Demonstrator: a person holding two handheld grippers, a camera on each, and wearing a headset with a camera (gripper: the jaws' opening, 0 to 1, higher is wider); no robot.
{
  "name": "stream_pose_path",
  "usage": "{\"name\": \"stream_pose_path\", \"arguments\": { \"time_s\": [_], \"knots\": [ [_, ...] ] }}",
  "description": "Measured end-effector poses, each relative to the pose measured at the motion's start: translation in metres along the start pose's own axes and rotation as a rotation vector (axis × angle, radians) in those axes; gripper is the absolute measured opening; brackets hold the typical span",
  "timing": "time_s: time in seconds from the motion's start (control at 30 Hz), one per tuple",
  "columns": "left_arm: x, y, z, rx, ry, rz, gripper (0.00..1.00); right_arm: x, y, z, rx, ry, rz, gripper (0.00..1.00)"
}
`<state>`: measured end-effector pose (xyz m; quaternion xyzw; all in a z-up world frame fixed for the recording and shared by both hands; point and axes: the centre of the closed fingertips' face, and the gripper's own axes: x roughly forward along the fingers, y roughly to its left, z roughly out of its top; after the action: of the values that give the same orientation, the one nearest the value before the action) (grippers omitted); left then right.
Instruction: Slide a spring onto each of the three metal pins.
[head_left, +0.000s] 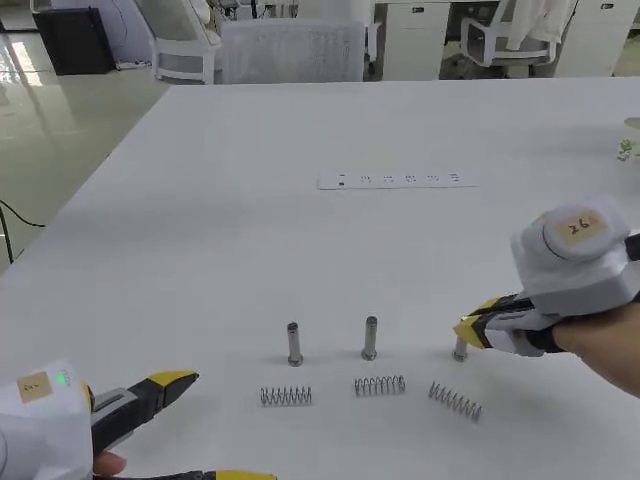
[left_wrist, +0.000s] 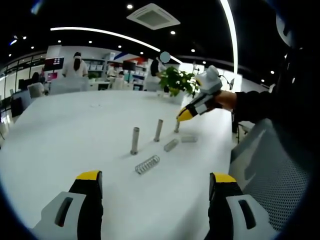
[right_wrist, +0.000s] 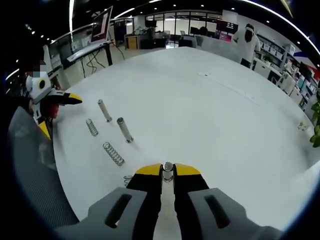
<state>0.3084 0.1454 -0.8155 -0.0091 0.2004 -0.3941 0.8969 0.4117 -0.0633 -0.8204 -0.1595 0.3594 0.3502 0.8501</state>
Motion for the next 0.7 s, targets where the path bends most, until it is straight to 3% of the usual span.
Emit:
{"name": "stream_pose_path", "arguments": {
  "time_s": [0.7],
  "knots": [
    [-0.0009, 0.001, -0.0004, -0.002, -0.003, 0.002, 0.85, 0.0041, 0.0001, -0.0071, -0.037, 0.02, 0.007, 0.06]
  ]
}}
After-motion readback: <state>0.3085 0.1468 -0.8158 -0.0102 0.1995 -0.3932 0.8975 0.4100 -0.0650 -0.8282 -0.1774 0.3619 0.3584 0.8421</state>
